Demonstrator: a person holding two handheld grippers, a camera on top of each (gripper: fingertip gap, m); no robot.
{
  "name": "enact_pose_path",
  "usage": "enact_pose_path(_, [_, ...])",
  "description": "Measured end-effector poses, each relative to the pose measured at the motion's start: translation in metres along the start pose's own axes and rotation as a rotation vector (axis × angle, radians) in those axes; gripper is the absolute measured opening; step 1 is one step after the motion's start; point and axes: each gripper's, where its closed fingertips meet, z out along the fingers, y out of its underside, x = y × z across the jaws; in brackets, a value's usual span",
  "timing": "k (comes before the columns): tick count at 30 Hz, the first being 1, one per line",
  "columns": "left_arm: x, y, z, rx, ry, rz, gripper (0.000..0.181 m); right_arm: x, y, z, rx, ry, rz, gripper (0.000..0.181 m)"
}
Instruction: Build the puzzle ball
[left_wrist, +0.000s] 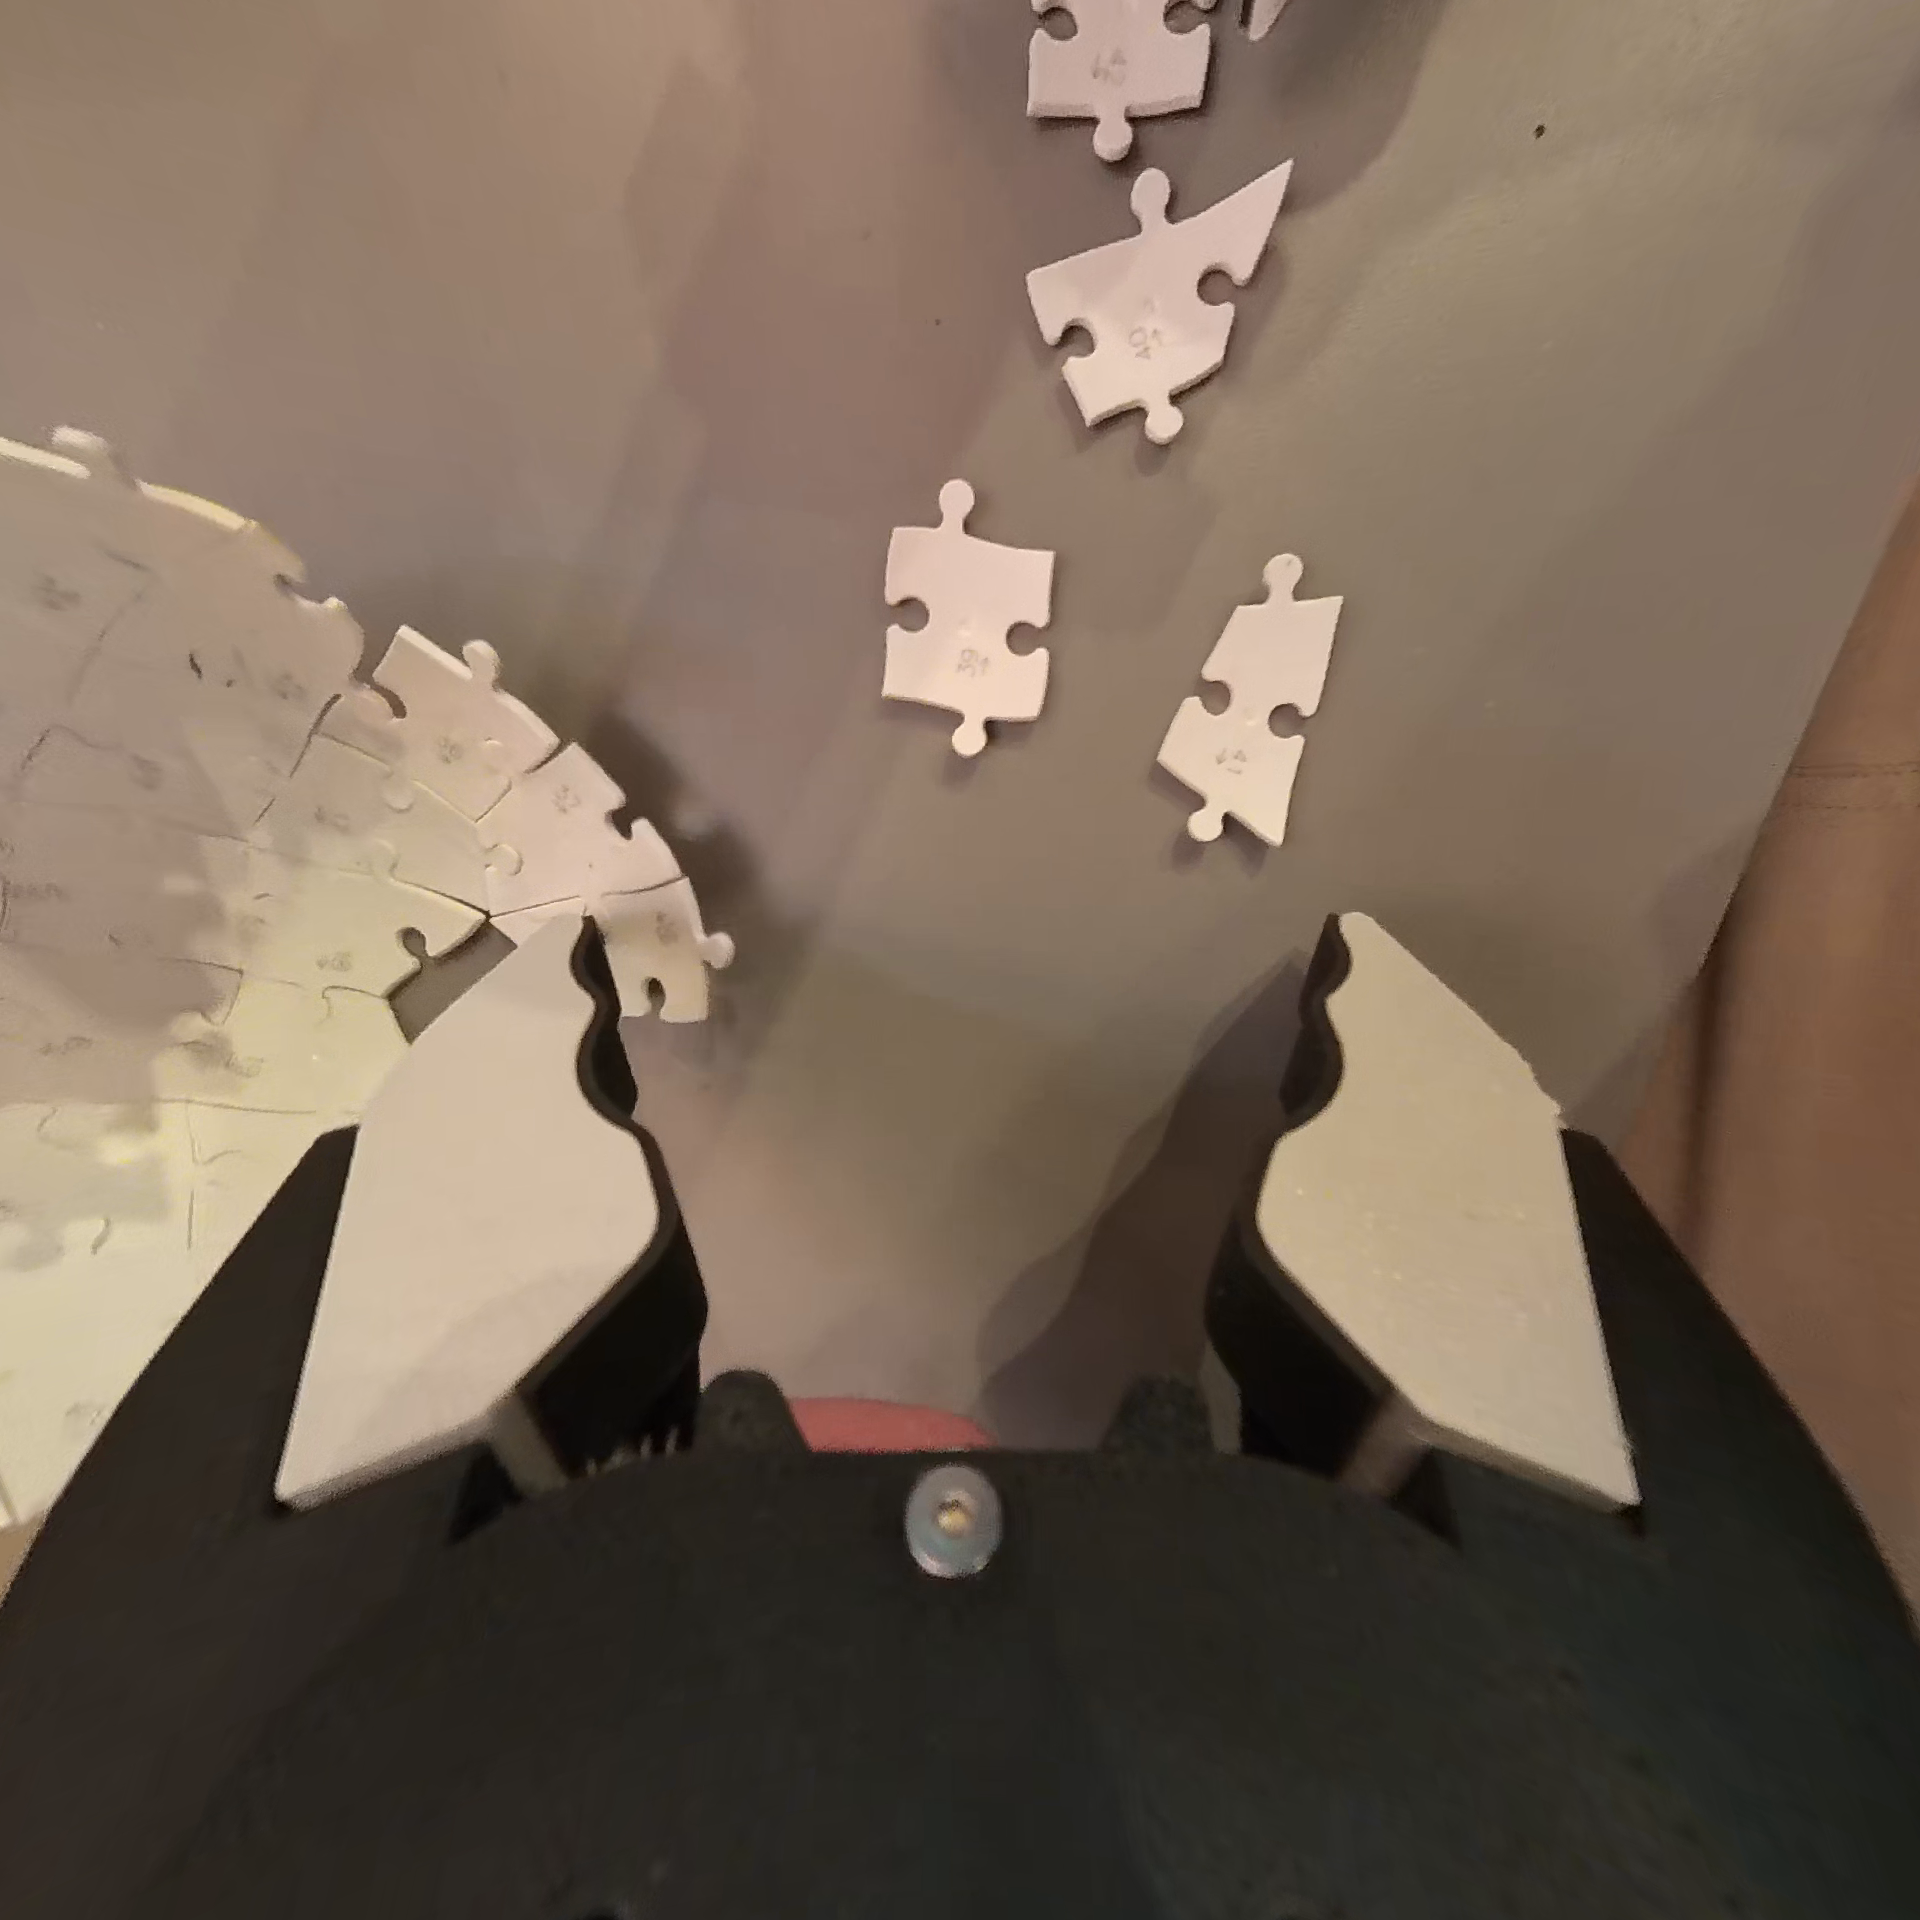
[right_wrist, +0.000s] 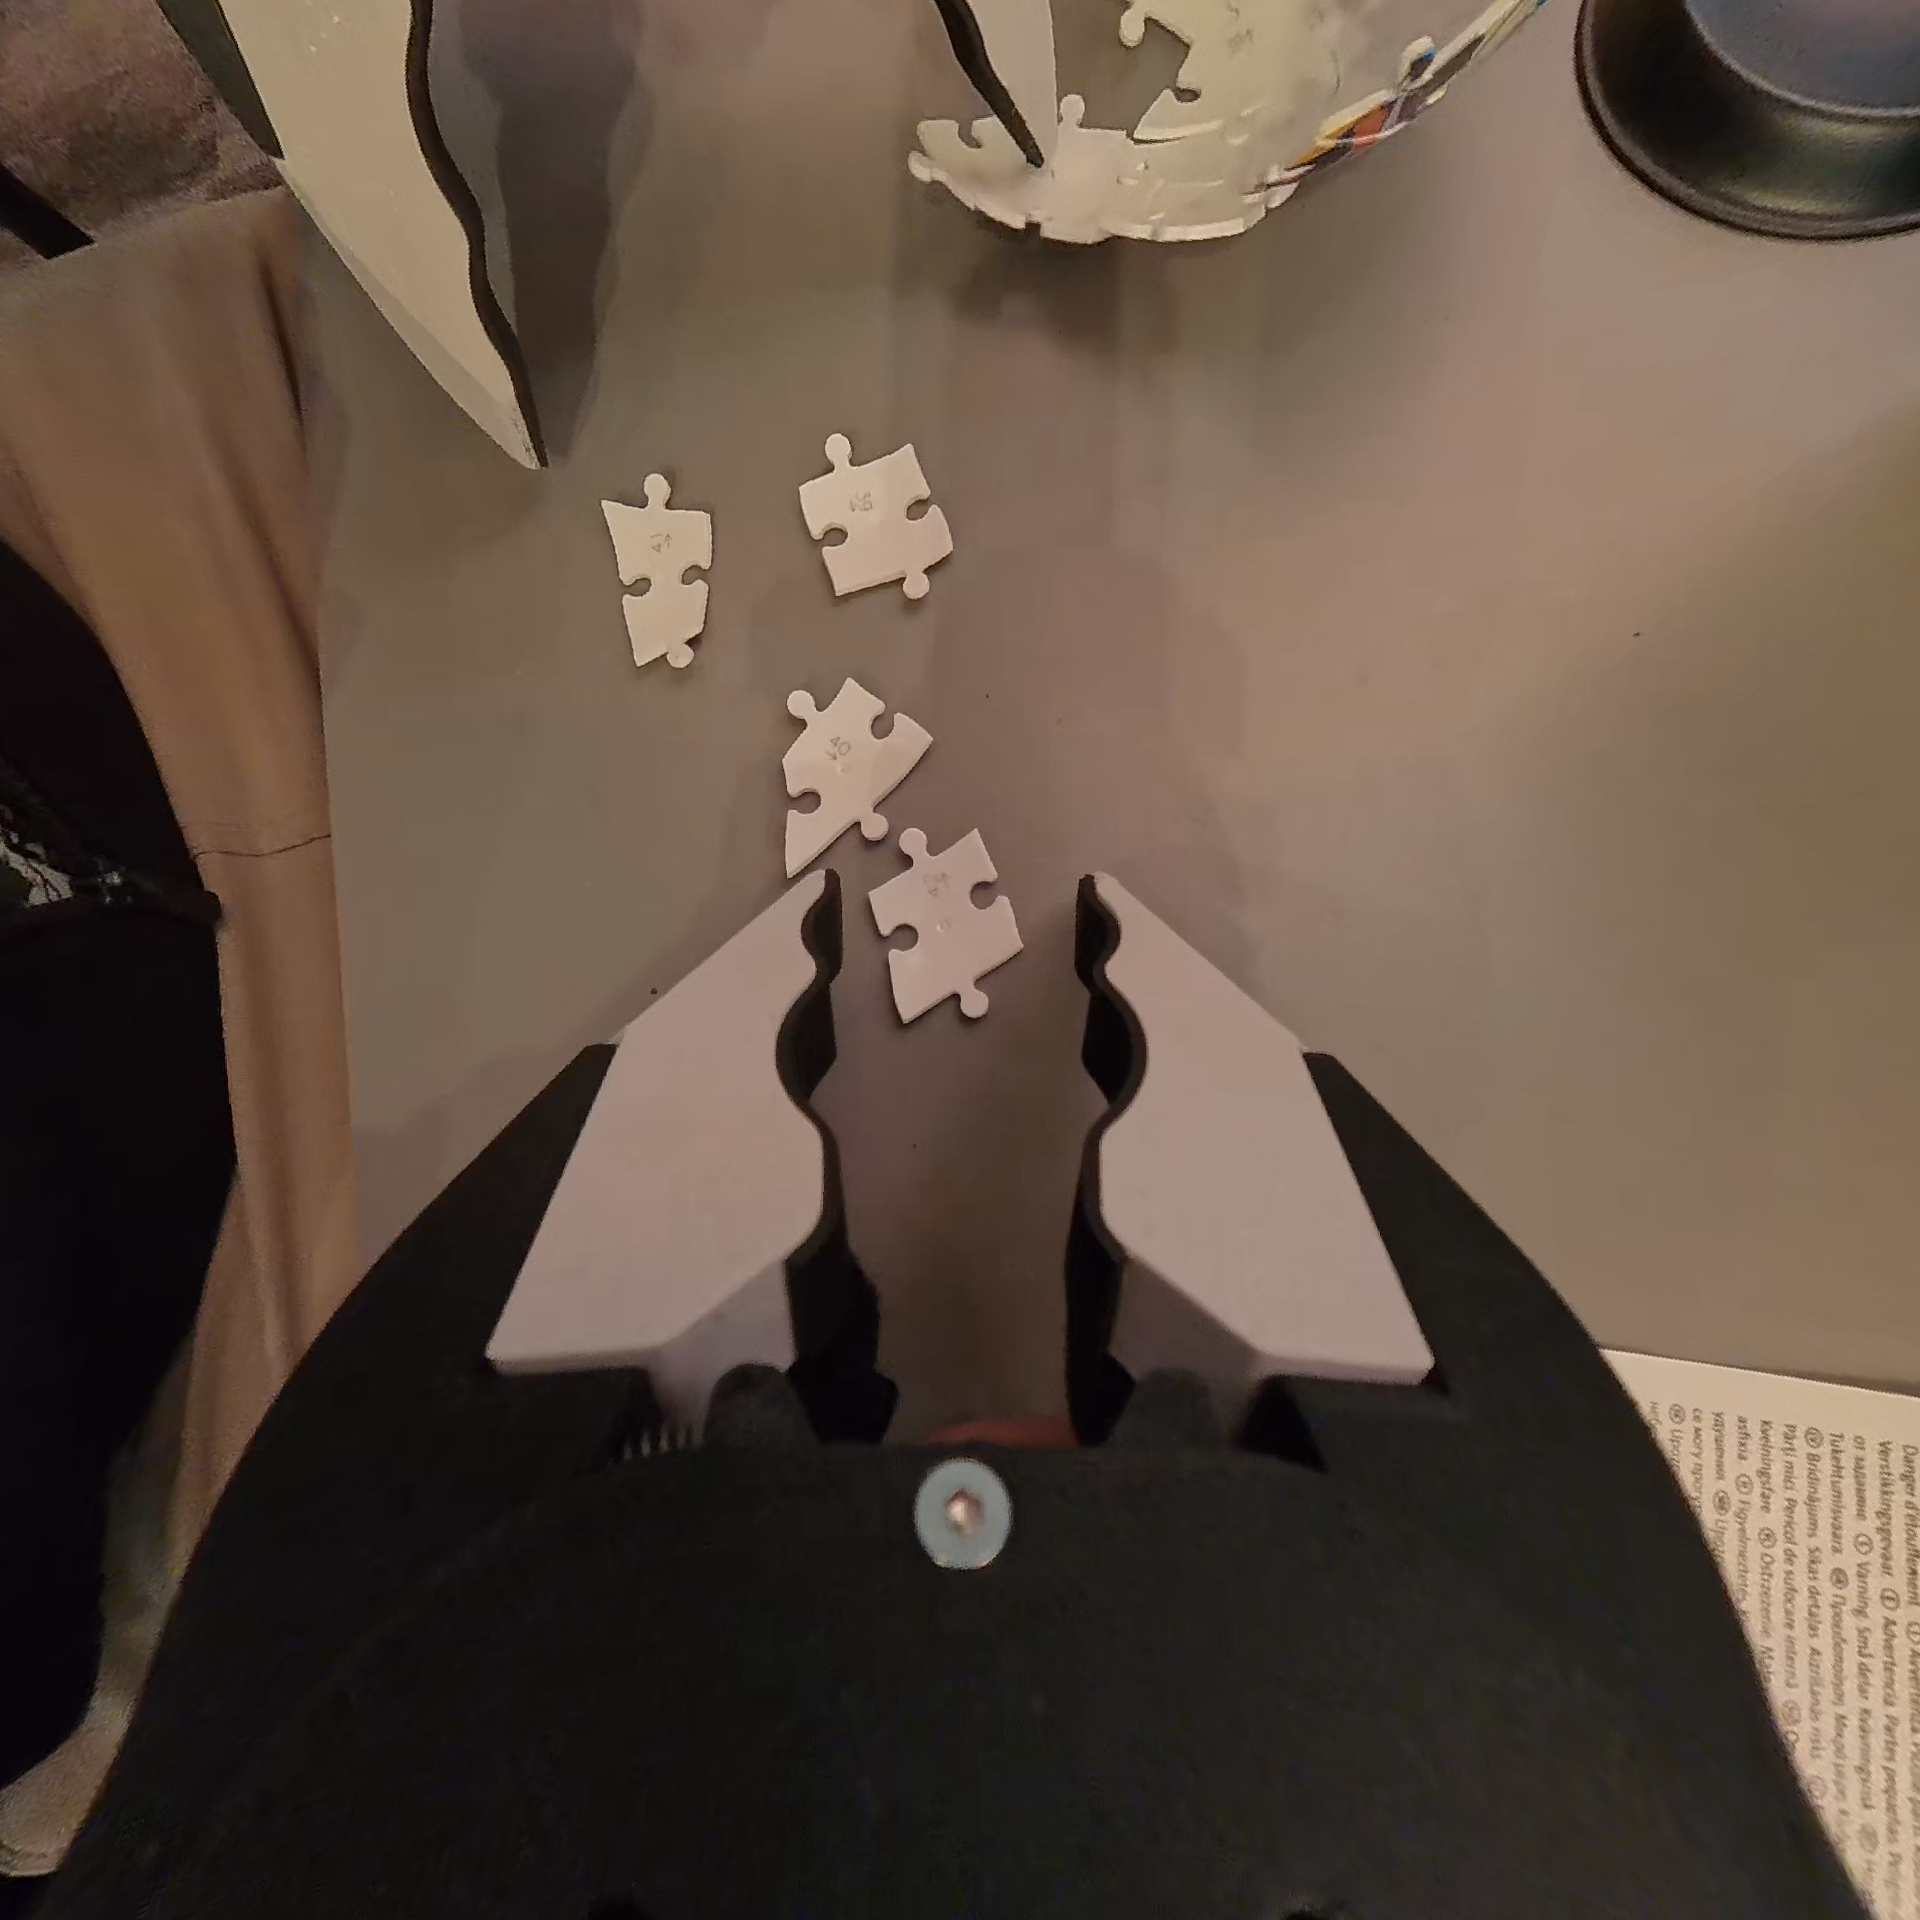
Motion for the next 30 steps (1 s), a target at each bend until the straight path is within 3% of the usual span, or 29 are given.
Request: enact_pose_path(30, [-0.0074,-0.0067,-0.0094,0.023,-0.038,0.011,0.125,0.002,-0.001,-0.0061,0.008,0.01,-0.011,0.046])
